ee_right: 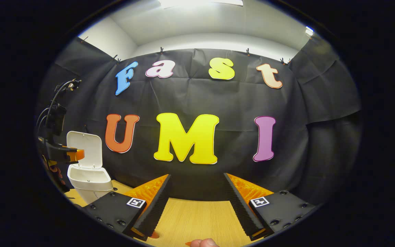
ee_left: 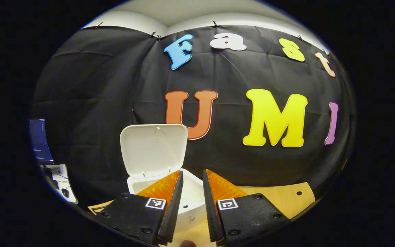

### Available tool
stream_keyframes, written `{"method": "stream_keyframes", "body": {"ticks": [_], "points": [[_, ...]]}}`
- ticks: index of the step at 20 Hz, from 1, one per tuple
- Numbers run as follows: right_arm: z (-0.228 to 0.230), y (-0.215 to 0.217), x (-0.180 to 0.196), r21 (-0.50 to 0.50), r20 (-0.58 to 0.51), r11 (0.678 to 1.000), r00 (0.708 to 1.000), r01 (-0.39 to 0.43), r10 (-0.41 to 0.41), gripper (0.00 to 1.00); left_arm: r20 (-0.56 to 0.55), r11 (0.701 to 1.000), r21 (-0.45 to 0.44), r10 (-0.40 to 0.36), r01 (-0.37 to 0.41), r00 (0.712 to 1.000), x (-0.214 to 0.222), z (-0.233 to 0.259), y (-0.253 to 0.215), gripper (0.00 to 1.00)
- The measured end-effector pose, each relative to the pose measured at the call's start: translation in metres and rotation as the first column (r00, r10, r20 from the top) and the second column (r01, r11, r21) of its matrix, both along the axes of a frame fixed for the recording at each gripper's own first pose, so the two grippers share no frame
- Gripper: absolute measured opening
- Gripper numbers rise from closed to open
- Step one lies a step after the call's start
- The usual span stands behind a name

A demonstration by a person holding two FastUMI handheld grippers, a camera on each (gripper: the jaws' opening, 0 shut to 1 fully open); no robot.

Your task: Press the lid of the desktop garbage bin to open it, pick up the crumpled paper on the desktop and throw it into the bin, then pick up the pop can on the desktop and drop it into the bin, and finally close the garbage bin lid.

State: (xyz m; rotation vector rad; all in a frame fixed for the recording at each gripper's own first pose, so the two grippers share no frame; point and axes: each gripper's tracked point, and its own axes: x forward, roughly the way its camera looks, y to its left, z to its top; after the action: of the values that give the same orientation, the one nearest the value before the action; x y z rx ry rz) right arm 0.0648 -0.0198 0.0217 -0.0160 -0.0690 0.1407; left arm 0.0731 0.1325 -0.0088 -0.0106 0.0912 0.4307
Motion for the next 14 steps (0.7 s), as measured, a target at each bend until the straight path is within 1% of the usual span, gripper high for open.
{"method": "stream_keyframes", "body": {"ticks": [1, 2, 3, 4, 5, 7, 8, 9, 10, 12, 14], "points": [[-0.001, -0.001, -0.001, -0.001, -0.001, 1.0, 1.0, 0.004, -0.004, 0.94, 0.01, 1.0, 0.006, -0.021, 0.021, 1.0, 0.0, 0.002, -0.005, 0.45], [-0.001, -0.002, -0.002, 0.0, -0.002, 1.0, 1.0, 0.006, -0.006, 0.95, 0.021, 0.999, 0.013, -0.044, 0.044, 0.999, 0.0, 0.005, -0.011, 0.47], [-0.001, -0.002, -0.003, 0.0, -0.004, 1.0, 1.0, 0.008, -0.008, 0.94, 0.029, 0.998, 0.015, -0.066, 0.065, 0.997, -0.001, 0.008, -0.015, 0.52], [-0.002, -0.003, -0.004, 0.0, -0.005, 1.0, 1.0, 0.012, -0.012, 0.95, 0.034, 0.996, 0.015, -0.087, 0.086, 0.996, -0.002, 0.009, -0.02, 0.55], [-0.004, -0.005, -0.006, -0.003, -0.009, 1.0, 1.0, 0.016, -0.016, 0.95, 0.043, 0.992, 0.011, -0.129, 0.128, 0.991, -0.002, 0.01, -0.032, 0.65], [-0.009, -0.009, -0.007, -0.007, -0.019, 1.0, 1.0, 0.019, -0.019, 0.95, 0.048, 0.987, 0.01, -0.159, 0.159, 0.986, -0.005, 0.005, -0.042, 0.77], [-0.012, -0.011, -0.011, -0.007, -0.026, 1.0, 1.0, 0.016, -0.016, 0.95, 0.055, 0.984, 0.006, -0.179, 0.179, 0.982, -0.007, 0.004, -0.048, 0.91], [-0.015, -0.012, -0.011, -0.011, -0.032, 1.0, 0.999, 0.014, -0.015, 0.94, 0.061, 0.98, 0.002, -0.201, 0.201, 0.978, -0.009, 0.003, -0.054, 0.85], [-0.022, -0.015, -0.013, -0.019, -0.046, 1.0, 0.999, 0.009, -0.009, 0.95, 0.068, 0.974, 0.005, -0.227, 0.228, 0.971, -0.012, 0.002, -0.062, 0.98], [-0.036, -0.018, -0.016, -0.029, -0.073, 1.0, 0.997, -0.002, 0.0, 0.94, 0.078, 0.964, 0.021, -0.265, 0.264, 0.961, -0.022, -0.002, -0.076, 0.98], [-0.06, -0.017, -0.017, -0.024, -0.124, 0.999, 0.992, -0.027, 0.024, 0.95, 0.07, 0.953, 0.04, -0.302, 0.3, 0.951, -0.027, -0.005, -0.086, 0.98]]}}
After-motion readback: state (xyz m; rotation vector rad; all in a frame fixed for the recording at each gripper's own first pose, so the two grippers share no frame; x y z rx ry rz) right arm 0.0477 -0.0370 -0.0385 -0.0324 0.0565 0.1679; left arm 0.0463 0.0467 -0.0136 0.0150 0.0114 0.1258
